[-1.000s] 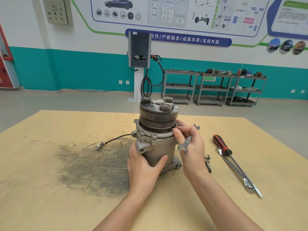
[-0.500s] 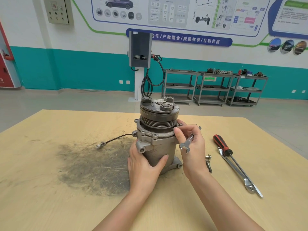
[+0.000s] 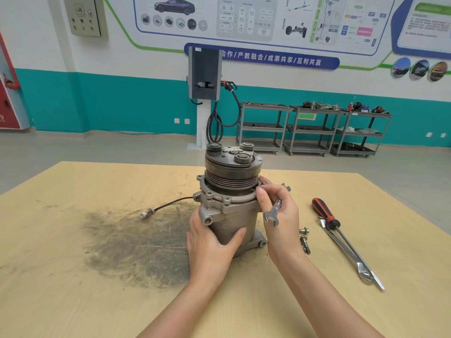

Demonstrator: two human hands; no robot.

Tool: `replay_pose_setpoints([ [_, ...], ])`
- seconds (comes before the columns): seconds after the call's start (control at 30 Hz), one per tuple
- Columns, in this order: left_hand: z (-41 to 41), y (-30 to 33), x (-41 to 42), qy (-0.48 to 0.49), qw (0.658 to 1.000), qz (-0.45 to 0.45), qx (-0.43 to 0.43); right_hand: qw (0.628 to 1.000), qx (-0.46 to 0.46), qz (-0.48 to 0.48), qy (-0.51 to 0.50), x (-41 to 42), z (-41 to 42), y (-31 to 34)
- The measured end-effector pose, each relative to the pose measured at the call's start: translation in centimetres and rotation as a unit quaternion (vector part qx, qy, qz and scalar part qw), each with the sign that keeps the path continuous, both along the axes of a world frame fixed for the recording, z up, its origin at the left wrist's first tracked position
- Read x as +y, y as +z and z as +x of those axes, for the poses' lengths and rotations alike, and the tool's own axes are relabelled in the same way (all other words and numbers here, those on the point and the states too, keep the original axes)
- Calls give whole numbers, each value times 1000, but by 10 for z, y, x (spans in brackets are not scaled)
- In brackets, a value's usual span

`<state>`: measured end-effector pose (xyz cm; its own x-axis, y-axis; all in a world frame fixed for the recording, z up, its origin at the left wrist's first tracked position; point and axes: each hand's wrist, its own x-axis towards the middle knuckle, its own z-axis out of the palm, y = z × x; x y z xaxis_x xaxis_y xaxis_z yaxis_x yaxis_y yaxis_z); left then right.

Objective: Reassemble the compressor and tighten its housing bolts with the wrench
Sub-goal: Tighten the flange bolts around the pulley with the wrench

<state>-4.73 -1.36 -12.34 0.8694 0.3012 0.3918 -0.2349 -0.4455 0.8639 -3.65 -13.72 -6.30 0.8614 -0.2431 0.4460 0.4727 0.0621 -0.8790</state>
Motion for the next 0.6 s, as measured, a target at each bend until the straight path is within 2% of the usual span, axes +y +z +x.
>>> replay_pose_setpoints([
  [0.6, 0, 0, 0, 3, 1000, 4, 9, 1000, 8, -17, -15, 2, -1, 1],
])
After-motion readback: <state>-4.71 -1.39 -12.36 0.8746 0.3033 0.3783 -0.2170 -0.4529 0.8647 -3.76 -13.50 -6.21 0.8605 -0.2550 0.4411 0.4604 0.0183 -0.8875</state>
